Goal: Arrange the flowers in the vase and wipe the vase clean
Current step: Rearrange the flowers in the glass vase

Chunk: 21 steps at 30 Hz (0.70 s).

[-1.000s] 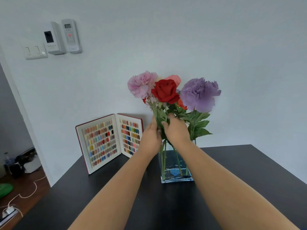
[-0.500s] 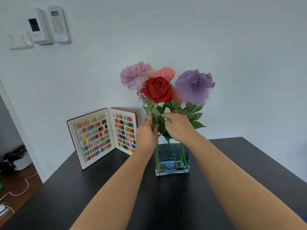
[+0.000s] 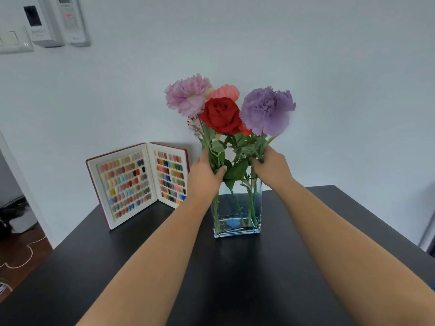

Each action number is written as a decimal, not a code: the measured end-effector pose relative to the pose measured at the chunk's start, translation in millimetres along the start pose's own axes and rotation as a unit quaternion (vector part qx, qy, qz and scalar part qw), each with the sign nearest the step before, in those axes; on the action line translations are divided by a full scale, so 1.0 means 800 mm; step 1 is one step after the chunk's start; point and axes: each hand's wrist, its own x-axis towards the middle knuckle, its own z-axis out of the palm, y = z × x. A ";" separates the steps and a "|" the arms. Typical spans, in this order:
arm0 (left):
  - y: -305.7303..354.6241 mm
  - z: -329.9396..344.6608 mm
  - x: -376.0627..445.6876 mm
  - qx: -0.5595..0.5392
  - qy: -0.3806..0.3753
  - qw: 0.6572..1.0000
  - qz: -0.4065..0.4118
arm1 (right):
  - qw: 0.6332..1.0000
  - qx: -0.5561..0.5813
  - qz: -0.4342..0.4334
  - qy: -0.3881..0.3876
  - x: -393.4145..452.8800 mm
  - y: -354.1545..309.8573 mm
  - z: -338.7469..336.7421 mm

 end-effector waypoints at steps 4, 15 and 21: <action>0.003 -0.010 0.020 0.028 -0.021 0.999 -0.028 | 0.998 0.054 0.011 0.020 0.011 -0.013 -0.008; 0.014 -0.028 0.048 0.068 -0.068 0.995 -0.007 | 1.000 0.001 0.007 -0.002 0.059 -0.062 -0.067; 0.012 -0.026 0.050 0.057 -0.073 0.995 -0.023 | 0.995 0.088 0.040 -0.024 0.079 -0.084 -0.107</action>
